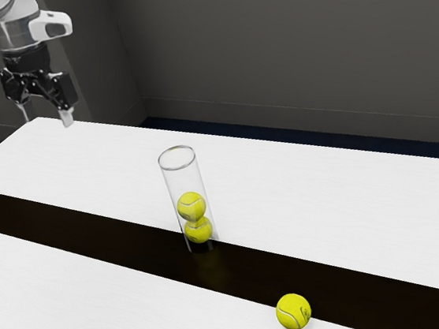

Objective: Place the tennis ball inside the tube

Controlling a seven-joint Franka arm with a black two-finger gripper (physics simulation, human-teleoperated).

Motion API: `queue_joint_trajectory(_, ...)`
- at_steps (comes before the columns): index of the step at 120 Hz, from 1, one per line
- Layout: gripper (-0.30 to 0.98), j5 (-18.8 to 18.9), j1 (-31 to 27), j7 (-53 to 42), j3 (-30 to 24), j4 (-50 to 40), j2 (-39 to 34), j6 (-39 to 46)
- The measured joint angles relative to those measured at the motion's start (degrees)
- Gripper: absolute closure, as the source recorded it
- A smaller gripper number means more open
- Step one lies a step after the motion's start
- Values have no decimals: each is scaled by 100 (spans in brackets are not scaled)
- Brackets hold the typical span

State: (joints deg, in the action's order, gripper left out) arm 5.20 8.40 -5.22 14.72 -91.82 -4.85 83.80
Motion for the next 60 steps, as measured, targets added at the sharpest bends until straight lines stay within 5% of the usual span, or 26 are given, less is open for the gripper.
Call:
queue_joint_trajectory(34, 0, -23, 512, -155, 4, -148, -76, -42)
queue_joint_trajectory(60, 0, -637, 1642, 515, 30, -1125, 171, 839)
